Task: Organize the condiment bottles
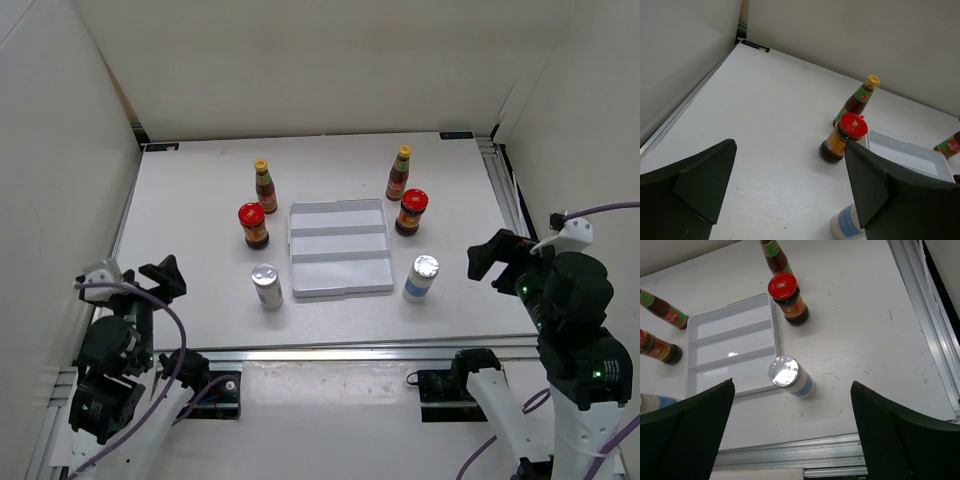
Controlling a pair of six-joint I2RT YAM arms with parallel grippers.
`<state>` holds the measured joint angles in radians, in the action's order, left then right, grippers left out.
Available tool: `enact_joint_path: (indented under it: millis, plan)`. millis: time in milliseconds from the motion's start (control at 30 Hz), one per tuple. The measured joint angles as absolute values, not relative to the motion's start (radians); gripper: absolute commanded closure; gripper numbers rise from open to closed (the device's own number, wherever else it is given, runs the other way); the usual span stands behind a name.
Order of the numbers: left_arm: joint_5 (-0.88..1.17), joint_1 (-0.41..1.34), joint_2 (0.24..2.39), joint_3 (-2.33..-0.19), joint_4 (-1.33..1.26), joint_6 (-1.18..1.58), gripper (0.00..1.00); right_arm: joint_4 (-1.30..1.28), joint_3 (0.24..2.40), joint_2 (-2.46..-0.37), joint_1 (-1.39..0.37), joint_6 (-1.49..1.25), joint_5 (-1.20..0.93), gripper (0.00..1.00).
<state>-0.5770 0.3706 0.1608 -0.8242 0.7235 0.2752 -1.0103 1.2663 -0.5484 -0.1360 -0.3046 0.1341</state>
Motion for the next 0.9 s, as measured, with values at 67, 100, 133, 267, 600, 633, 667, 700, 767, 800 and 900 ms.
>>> enact_joint_path:
  millis: [67,100,133,267,600,633,667,700,767,800,900]
  plan:
    - [-0.587,0.371,0.096,-0.777,0.695,0.271,0.0,-1.011,1.259,-0.548,-0.137,-0.303,0.147,0.0]
    - [-0.584,0.37,0.081,-0.757,0.685,0.265,0.0,-1.01,1.249,-0.55,-0.138,-0.303,0.143,0.0]
    - [-0.579,0.371,0.08,-0.741,0.676,0.255,0.0,-1.009,1.237,-0.553,-0.138,-0.303,0.132,0.0]
    - [-0.546,0.371,0.146,-0.725,0.654,0.233,0.0,-1.001,1.193,-0.586,-0.138,-0.302,0.054,0.0]
    - [-0.467,0.371,0.229,-0.727,0.646,0.205,0.0,-0.967,1.078,-0.693,-0.141,-0.284,-0.186,0.0]
    - [-0.466,0.371,0.231,-0.727,0.645,0.205,0.0,-0.958,1.073,-0.707,-0.144,-0.282,-0.196,0.0]
    - [-0.463,0.371,0.233,-0.727,0.644,0.203,0.0,-0.945,1.067,-0.722,-0.146,-0.28,-0.207,0.0]
    - [-0.462,0.371,0.235,-0.727,0.644,0.202,0.0,-0.936,1.064,-0.739,-0.146,-0.278,-0.213,0.0]
    - [-0.461,0.371,0.236,-0.727,0.644,0.202,0.0,-0.913,1.063,-0.79,-0.148,-0.274,-0.221,0.0]
    - [-0.461,0.371,0.236,-0.727,0.644,0.202,0.0,-0.899,1.063,-0.82,-0.155,-0.272,-0.223,0.0]
    - [-0.461,0.369,0.236,-0.727,0.644,0.2,0.0,-0.865,1.063,-0.917,-0.19,-0.26,-0.219,0.0]
